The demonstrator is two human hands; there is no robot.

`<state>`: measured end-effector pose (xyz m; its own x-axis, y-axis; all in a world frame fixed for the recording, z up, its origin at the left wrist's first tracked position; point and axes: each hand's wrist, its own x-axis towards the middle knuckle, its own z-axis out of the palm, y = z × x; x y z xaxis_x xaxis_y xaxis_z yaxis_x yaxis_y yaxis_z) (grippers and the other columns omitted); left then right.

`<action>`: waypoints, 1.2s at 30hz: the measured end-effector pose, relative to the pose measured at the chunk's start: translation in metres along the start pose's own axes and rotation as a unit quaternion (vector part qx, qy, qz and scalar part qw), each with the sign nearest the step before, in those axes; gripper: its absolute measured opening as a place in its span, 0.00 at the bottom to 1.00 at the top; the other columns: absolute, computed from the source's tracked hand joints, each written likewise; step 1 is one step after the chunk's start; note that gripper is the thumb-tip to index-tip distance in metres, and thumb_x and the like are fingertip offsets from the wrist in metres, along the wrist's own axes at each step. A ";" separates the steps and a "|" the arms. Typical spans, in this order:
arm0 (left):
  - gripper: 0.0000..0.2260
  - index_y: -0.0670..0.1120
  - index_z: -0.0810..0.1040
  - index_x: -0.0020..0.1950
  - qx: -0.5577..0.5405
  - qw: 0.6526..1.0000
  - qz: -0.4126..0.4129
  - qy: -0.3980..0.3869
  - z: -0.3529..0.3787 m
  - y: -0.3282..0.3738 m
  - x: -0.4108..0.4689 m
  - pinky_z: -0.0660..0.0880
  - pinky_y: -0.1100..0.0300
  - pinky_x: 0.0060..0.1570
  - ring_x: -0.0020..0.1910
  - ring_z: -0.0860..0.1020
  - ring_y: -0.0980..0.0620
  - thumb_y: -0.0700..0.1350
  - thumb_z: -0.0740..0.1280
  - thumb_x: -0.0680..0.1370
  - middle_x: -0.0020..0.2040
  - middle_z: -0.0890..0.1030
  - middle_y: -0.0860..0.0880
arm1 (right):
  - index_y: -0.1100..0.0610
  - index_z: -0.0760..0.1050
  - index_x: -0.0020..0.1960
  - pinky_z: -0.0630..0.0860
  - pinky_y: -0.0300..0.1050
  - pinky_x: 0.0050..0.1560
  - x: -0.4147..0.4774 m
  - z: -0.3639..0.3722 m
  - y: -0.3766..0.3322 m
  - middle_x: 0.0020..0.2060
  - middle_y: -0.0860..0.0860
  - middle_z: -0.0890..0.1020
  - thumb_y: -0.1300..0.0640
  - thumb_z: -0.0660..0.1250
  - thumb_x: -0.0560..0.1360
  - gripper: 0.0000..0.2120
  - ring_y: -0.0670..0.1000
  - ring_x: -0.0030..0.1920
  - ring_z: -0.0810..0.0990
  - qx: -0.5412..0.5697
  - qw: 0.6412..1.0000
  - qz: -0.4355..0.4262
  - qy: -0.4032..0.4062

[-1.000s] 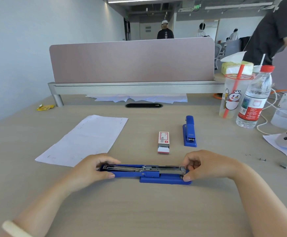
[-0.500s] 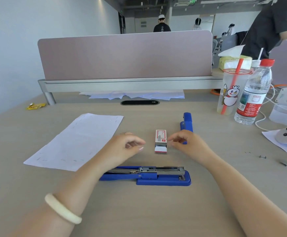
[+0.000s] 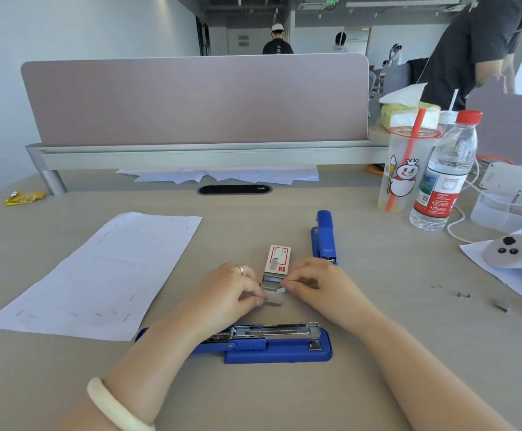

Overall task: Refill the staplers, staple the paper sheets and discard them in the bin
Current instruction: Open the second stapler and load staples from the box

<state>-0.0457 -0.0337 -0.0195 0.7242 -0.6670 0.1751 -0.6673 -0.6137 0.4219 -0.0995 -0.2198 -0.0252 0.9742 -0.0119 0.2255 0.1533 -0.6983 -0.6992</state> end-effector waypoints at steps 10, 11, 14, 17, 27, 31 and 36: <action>0.08 0.53 0.84 0.50 -0.016 1.000 -0.001 -0.020 -0.005 0.002 -0.005 0.67 0.61 0.55 0.54 0.69 0.54 0.49 0.67 0.74 0.47 0.73 0.61 | 0.47 0.82 0.46 0.71 0.43 0.52 0.010 0.008 -0.017 0.40 0.41 0.76 0.46 0.68 0.71 0.08 0.45 0.49 0.72 -0.158 0.987 -0.016 0.007; 0.08 0.54 0.84 0.51 -0.019 1.000 -0.002 -0.021 -0.005 0.002 -0.006 0.67 0.60 0.55 0.54 0.69 0.54 0.49 0.67 0.75 0.47 0.73 0.61 | 0.47 0.81 0.47 0.71 0.46 0.54 0.011 0.007 -0.020 0.44 0.43 0.78 0.46 0.67 0.71 0.09 0.47 0.52 0.72 -0.194 0.981 -0.021 0.004; 0.08 0.53 0.83 0.51 -0.022 1.000 -0.004 -0.020 -0.004 0.001 -0.006 0.67 0.60 0.56 0.55 0.69 0.54 0.49 0.67 0.75 0.51 0.76 0.57 | 0.47 0.80 0.49 0.68 0.47 0.56 0.015 0.007 -0.026 0.50 0.47 0.79 0.45 0.65 0.72 0.10 0.50 0.55 0.72 -0.289 0.956 -0.044 -0.008; 0.08 0.53 0.84 0.51 -0.034 0.999 -0.004 -0.017 -0.004 0.002 -0.007 0.67 0.59 0.57 0.55 0.69 0.54 0.48 0.67 0.75 0.49 0.76 0.58 | 0.46 0.80 0.51 0.66 0.48 0.55 0.017 0.009 -0.029 0.51 0.47 0.78 0.45 0.64 0.72 0.11 0.51 0.56 0.73 -0.325 0.944 -0.046 -0.023; 0.08 0.52 0.84 0.50 -0.023 1.000 -0.008 -0.016 -0.005 0.001 -0.007 0.68 0.56 0.58 0.56 0.70 0.51 0.49 0.67 0.75 0.53 0.79 0.55 | 0.48 0.80 0.47 0.69 0.48 0.53 0.019 0.014 -0.035 0.49 0.47 0.79 0.51 0.65 0.71 0.08 0.51 0.52 0.76 -0.301 0.953 -0.015 -0.011; 0.07 0.52 0.84 0.49 -0.028 1.000 -0.012 -0.008 -0.007 0.001 -0.007 0.68 0.53 0.59 0.56 0.72 0.51 0.48 0.67 0.75 0.52 0.79 0.54 | 0.50 0.79 0.48 0.69 0.46 0.50 0.015 0.014 -0.033 0.49 0.47 0.79 0.49 0.65 0.72 0.09 0.51 0.51 0.76 -0.297 0.954 -0.043 0.007; 0.07 0.48 0.83 0.45 -0.054 0.997 -0.038 0.034 -0.014 0.002 -0.006 0.73 0.52 0.53 0.48 0.77 0.50 0.48 0.67 0.74 0.48 0.80 0.51 | 0.51 0.79 0.47 0.70 0.44 0.47 0.012 0.011 -0.032 0.47 0.47 0.79 0.48 0.66 0.72 0.09 0.50 0.49 0.76 -0.277 0.959 -0.052 0.014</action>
<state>-0.0485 -0.0251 -0.0073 0.7847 -0.5877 0.1972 -0.5899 -0.6103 0.5287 -0.0904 -0.1895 -0.0079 0.9521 0.0645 0.2989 0.1304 -0.9698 -0.2061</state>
